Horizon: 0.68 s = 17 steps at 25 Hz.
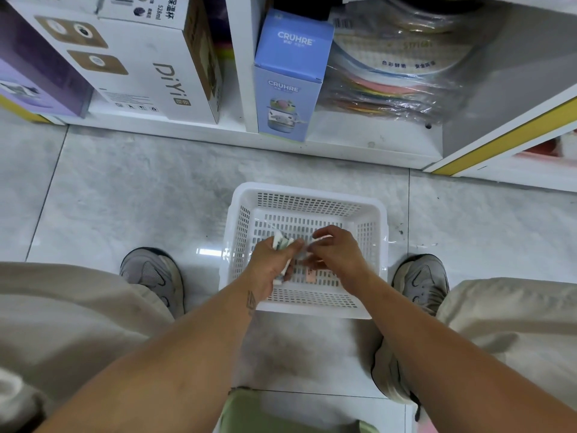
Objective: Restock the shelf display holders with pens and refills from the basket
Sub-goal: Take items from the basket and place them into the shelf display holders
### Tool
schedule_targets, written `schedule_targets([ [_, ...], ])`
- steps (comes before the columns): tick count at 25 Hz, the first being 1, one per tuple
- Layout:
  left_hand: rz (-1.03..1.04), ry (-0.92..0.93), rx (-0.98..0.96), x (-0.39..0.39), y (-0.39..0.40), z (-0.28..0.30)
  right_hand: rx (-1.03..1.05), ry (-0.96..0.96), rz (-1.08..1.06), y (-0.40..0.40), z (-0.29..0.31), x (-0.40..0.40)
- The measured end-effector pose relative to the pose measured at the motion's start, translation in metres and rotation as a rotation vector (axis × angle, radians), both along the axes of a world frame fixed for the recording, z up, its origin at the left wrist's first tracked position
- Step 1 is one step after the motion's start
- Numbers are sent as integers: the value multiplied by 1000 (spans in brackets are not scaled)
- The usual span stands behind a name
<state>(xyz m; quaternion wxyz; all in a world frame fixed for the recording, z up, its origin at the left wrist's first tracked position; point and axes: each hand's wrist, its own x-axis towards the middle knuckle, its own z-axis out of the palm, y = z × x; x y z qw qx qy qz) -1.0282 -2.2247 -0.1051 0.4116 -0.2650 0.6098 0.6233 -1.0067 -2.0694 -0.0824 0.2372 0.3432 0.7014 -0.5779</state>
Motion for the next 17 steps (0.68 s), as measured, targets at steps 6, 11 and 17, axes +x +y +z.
schedule_targets([
  [6,75,46,-97,-6,-9,1,785,-9,653,-27,-28,22],
  [11,0,111,-87,-20,-17,25,441,-29,356,-15,-10,4],
  [17,-148,260,2,-60,-8,107,-111,201,73,9,101,-34],
])
